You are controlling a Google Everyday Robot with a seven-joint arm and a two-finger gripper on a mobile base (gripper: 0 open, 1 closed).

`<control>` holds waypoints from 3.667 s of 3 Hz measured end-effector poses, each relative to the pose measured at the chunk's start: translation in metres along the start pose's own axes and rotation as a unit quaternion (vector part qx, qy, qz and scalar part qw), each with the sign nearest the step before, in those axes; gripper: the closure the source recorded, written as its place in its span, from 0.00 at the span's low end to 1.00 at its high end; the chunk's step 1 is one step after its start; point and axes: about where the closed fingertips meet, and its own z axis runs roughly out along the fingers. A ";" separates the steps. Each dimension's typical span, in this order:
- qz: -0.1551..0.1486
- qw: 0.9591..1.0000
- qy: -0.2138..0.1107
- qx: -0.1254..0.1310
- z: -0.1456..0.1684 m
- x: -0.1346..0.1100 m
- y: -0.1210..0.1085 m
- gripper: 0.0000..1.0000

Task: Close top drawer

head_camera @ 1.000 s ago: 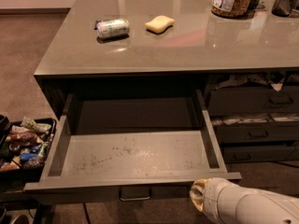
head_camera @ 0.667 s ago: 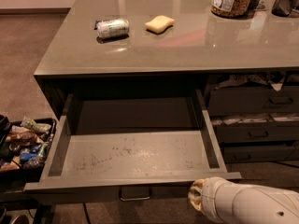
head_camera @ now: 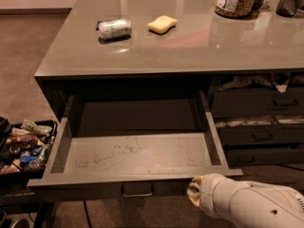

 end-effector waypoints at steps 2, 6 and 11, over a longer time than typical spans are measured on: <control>-0.014 0.999 -0.017 0.043 0.010 -0.011 -0.025 1.00; -0.020 0.985 -0.066 0.156 0.048 -0.014 -0.064 1.00; -0.057 0.977 -0.099 0.181 0.094 -0.068 -0.140 1.00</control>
Offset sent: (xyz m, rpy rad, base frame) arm 0.0570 0.0204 -0.0026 0.0296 -0.1170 0.0120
